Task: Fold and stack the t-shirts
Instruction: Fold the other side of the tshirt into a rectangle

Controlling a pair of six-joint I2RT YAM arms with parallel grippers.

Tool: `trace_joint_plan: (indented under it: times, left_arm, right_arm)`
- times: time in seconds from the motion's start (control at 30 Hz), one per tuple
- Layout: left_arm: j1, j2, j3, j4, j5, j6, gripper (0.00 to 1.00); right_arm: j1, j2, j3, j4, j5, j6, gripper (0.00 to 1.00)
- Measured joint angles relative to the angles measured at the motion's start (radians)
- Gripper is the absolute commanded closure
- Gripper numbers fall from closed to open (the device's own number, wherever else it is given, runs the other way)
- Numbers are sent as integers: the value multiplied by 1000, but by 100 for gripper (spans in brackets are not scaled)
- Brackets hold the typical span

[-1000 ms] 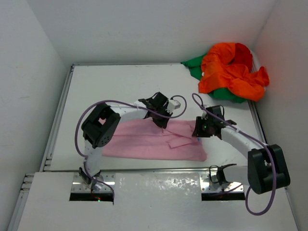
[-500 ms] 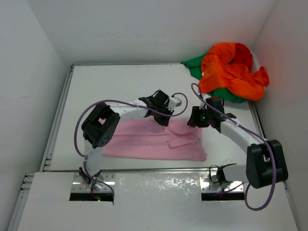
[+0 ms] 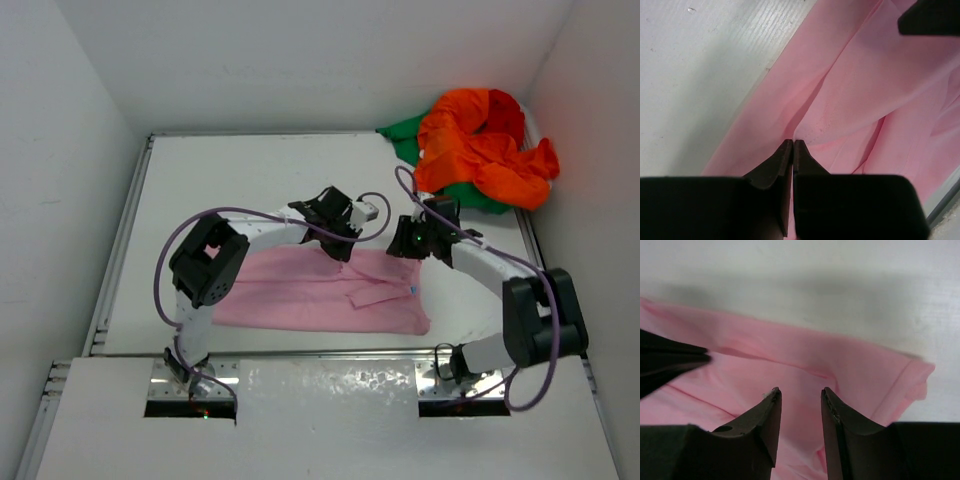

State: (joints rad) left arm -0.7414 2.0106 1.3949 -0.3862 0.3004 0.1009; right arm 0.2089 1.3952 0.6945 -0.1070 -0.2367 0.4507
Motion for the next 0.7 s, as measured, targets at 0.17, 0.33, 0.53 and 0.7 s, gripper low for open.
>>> trace_joint_plan:
  times: [0.17,0.33,0.53,0.7]
  left_arm:
    - [-2,0,0,0,0,0,100]
    - [-5,0,0,0,1,0,100]
    - [-5,0,0,0,1,0,100]
    - [-5,0,0,0,-1,1,100]
  right_arm:
    - [0,92,-28,-55,19,6,62]
    - [-3,117,-29,-49,21,6,61]
    - [-4,154,-48,4,9,17,76]
    - [-4,173,-50,42,-1,25,99]
